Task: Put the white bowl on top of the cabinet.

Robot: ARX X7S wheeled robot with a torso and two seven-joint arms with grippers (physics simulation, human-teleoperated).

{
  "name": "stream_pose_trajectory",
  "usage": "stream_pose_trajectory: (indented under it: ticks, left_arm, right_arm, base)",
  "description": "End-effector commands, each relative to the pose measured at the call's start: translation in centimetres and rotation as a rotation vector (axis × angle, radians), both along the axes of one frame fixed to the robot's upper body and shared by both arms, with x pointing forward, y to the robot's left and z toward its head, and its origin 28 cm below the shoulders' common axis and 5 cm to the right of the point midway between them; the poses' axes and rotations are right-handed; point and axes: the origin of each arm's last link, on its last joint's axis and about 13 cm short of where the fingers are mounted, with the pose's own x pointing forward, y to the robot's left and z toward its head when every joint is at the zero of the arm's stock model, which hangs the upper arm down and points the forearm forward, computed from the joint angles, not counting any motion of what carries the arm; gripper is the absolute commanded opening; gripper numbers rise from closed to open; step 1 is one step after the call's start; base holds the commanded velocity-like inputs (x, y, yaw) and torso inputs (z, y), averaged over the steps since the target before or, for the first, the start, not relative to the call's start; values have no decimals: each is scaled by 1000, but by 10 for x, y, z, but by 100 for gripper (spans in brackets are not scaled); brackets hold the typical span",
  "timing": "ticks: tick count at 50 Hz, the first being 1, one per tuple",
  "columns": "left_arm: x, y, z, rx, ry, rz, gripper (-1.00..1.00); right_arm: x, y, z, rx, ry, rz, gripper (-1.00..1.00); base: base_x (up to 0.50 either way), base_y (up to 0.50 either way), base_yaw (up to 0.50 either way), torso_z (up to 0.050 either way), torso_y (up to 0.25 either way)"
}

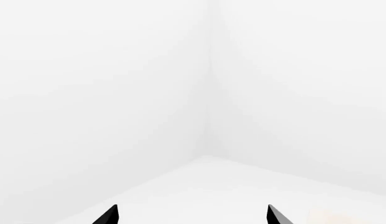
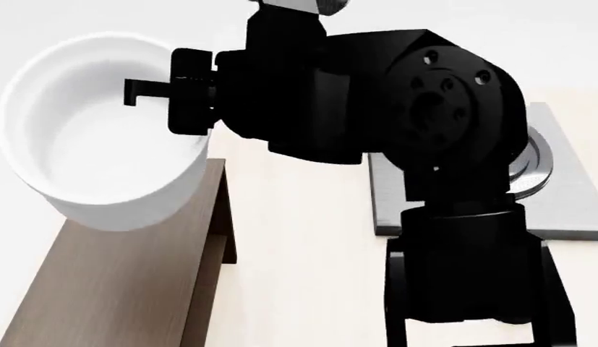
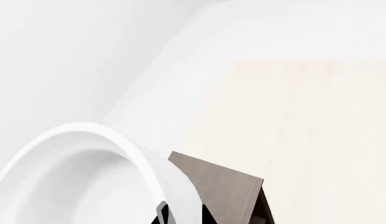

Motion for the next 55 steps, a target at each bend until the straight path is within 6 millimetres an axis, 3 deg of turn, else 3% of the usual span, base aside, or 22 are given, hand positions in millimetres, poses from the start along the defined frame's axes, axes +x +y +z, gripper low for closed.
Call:
stream_pose_trajectory:
  ticks: [1,20,55]
  left_arm:
    - [0,0,0,-3,0,-1,100]
    - [1,-1,-2,-2,5,-3,100]
    - [2,0,-4,28,11,10,100]
  right_arm:
    - [-8,5,3,23,7,63,-100]
    - [-22,11,-2,15,16,84,-100]
    - [-14,17,-47,-26,97,75,-100]
  base:
    - [0,0,0,0,0]
    - [0,0,0,1,1]
    - [0,0,0,1,1]
